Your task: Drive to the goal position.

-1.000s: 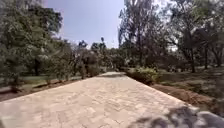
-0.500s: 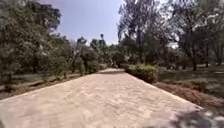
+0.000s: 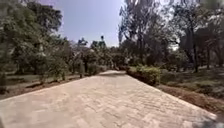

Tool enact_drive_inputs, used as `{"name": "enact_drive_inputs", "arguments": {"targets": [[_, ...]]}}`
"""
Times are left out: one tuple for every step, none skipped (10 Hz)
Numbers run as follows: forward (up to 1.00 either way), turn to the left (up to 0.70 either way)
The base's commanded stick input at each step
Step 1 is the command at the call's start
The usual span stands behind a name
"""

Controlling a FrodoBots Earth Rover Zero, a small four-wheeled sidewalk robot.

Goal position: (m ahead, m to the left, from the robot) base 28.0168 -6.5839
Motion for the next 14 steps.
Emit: {"name": "enact_drive_inputs", "arguments": {"targets": [[0.50,0.00],[0.50,0.00],[0.50,0.00],[0.50,0.00],[0.50,0.00],[0.50,0.00],[0.50,0.00],[0.50,0.00],[0.50,0.00],[0.50,0.00],[0.50,0.00],[0.50,0.00],[0.50,0.00],[0.50,0.00]]}}
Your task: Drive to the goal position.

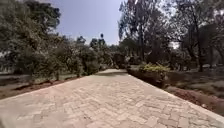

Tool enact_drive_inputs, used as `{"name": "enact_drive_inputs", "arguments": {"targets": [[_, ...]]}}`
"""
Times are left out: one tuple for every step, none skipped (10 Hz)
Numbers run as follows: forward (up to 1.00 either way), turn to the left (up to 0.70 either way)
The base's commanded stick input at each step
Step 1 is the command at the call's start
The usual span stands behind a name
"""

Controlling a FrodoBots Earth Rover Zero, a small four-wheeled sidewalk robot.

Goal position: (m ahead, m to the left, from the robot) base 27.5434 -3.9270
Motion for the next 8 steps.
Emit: {"name": "enact_drive_inputs", "arguments": {"targets": [[0.50,0.00],[0.50,0.00],[0.50,0.00],[0.50,0.00],[0.50,0.00],[0.50,0.00],[0.50,0.00],[0.50,0.00]]}}
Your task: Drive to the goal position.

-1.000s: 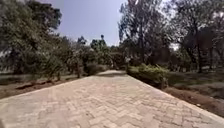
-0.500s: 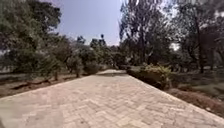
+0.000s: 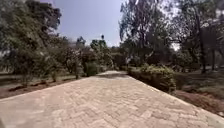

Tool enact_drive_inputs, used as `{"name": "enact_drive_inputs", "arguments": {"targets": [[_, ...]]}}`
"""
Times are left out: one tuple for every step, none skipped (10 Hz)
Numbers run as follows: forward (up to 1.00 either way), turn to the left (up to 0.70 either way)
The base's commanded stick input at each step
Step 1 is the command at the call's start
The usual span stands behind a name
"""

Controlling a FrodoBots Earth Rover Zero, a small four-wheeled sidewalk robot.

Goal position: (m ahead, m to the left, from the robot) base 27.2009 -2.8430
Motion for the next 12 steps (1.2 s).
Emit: {"name": "enact_drive_inputs", "arguments": {"targets": [[0.50,0.00],[0.50,0.00],[0.50,0.00],[0.50,0.00],[0.50,0.00],[0.50,0.00],[0.50,0.00],[0.50,0.00],[0.50,0.00],[0.50,0.00],[0.50,0.00],[0.50,0.00]]}}
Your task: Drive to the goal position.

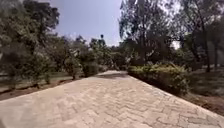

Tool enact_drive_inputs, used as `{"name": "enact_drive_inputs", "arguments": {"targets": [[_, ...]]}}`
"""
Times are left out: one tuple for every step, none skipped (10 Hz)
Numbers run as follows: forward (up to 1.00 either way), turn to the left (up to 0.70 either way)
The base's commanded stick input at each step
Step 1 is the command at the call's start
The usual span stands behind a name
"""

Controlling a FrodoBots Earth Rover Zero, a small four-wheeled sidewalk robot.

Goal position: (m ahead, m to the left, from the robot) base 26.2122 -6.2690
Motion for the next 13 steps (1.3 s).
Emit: {"name": "enact_drive_inputs", "arguments": {"targets": [[0.50,0.00],[0.50,0.00],[0.50,0.00],[0.50,0.00],[0.50,0.00],[0.50,0.00],[0.50,0.00],[0.50,0.00],[0.50,0.00],[0.50,0.00],[0.50,0.00],[0.50,0.00],[0.50,0.00]]}}
